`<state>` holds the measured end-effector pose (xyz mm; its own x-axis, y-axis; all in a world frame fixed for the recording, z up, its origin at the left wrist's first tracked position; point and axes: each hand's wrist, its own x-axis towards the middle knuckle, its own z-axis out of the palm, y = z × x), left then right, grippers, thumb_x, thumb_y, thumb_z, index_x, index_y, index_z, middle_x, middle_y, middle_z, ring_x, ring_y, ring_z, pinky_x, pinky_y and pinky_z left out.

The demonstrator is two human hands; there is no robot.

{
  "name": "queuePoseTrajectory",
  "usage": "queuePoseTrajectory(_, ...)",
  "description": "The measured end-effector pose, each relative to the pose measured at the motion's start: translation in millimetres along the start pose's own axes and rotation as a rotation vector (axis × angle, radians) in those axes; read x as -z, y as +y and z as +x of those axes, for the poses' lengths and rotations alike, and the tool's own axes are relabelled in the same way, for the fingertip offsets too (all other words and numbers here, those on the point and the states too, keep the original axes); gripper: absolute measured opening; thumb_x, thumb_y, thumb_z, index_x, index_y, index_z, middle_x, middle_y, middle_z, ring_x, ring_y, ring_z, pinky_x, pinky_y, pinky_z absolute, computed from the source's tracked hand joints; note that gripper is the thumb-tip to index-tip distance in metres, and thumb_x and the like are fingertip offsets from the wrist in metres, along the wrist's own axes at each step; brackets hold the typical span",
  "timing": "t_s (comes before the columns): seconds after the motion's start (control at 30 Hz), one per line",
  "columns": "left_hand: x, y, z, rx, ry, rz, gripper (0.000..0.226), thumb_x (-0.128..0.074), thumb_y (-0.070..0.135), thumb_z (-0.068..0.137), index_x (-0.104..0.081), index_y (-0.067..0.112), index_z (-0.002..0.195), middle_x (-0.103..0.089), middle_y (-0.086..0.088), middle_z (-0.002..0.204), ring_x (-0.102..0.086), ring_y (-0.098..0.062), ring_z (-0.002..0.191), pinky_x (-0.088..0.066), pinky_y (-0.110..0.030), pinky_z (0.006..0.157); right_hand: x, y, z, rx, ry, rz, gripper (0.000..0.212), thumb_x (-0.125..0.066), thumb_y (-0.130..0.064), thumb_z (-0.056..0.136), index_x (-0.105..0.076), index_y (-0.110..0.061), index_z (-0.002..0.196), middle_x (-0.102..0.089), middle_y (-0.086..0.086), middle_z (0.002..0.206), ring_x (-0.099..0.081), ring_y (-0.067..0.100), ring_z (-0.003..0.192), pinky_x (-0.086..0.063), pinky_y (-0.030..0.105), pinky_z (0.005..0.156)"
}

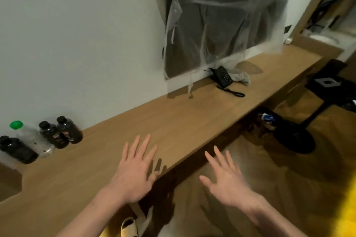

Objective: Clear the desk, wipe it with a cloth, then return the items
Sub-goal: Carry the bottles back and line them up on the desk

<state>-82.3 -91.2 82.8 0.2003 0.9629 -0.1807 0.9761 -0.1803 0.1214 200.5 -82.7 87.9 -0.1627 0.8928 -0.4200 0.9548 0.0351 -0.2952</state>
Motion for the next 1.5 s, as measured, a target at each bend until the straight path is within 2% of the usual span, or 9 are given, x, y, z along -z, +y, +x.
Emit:
queuePoseTrajectory(0.2, -7, 112, 6, -0.154, 0.006, 0.089, 0.079, -0.026, 0.067, 0.100, 0.007, 0.033, 0.163, 0.038, -0.001, 0.163, 0.040, -0.030, 0.147, 0.017, -0.054, 0.124, 2, 105, -68, -0.105, 0.080, 0.003, 0.080, -0.034, -0.069, 0.100, 0.007, -0.042, 0.162, 0.029, -0.009, 0.166, 0.027, 0.026, 0.153, 0.004, 0.053, 0.127)
queuePoseTrajectory(0.43, 3, 232, 35, -0.352, -0.019, 0.129, 0.079, -0.031, 0.066, 0.101, 0.007, 0.035, 0.162, 0.036, 0.001, 0.163, 0.041, -0.030, 0.146, 0.013, -0.057, 0.125, 16, 200, -119, -0.243, 0.216, 0.059, 0.080, -0.031, -0.073, 0.098, 0.011, -0.045, 0.160, 0.033, -0.011, 0.164, 0.030, 0.025, 0.151, 0.006, 0.052, 0.125)
queuePoseTrajectory(0.57, 5, 288, 62, -0.423, -0.025, 0.163, 0.078, -0.031, 0.065, 0.101, 0.006, 0.035, 0.163, 0.035, 0.001, 0.164, 0.041, -0.029, 0.146, 0.015, -0.056, 0.124, 34, 246, -130, -0.297, 0.256, 0.076, 0.079, -0.031, -0.072, 0.099, 0.010, -0.044, 0.161, 0.033, -0.010, 0.163, 0.029, 0.025, 0.152, 0.009, 0.051, 0.123)
queuePoseTrajectory(0.97, 1, 432, 200, -0.493, -0.076, 0.135, 0.080, -0.034, 0.060, 0.103, 0.010, 0.032, 0.162, 0.041, 0.000, 0.161, 0.045, -0.032, 0.144, 0.021, -0.055, 0.122, 119, 401, -82, -0.444, 0.208, 0.084, 0.082, -0.032, -0.071, 0.099, 0.011, -0.040, 0.162, 0.028, -0.004, 0.168, 0.024, 0.028, 0.155, 0.001, 0.054, 0.128)
queuePoseTrajectory(1.13, 7, 508, 261, -0.572, -0.068, 0.150, 0.079, -0.032, 0.060, 0.103, 0.009, 0.030, 0.163, 0.040, -0.001, 0.162, 0.043, -0.033, 0.145, 0.017, -0.057, 0.123, 158, 469, -72, -0.498, 0.262, 0.083, 0.082, -0.033, -0.069, 0.100, 0.008, -0.037, 0.163, 0.027, -0.004, 0.168, 0.023, 0.029, 0.155, -0.005, 0.054, 0.128)
queuePoseTrajectory(1.33, 23, 605, 312, -0.699, -0.055, 0.166, 0.079, -0.035, 0.057, 0.102, 0.008, 0.030, 0.163, 0.040, -0.001, 0.161, 0.043, -0.032, 0.145, 0.020, -0.055, 0.122, 196, 552, -75, -0.524, 0.316, 0.139, 0.079, -0.029, -0.069, 0.100, 0.007, -0.038, 0.163, 0.027, -0.007, 0.167, 0.025, 0.027, 0.154, -0.001, 0.050, 0.128)
queuePoseTrajectory(1.5, 16, 688, 355, -0.706, -0.037, 0.208, 0.077, -0.026, 0.059, 0.101, 0.007, 0.028, 0.164, 0.040, -0.003, 0.162, 0.043, -0.033, 0.145, 0.021, -0.054, 0.121, 220, 637, -72, -0.508, 0.394, 0.196, 0.078, -0.030, -0.071, 0.099, 0.003, -0.042, 0.163, 0.023, -0.010, 0.169, 0.022, 0.025, 0.155, -0.004, 0.052, 0.129)
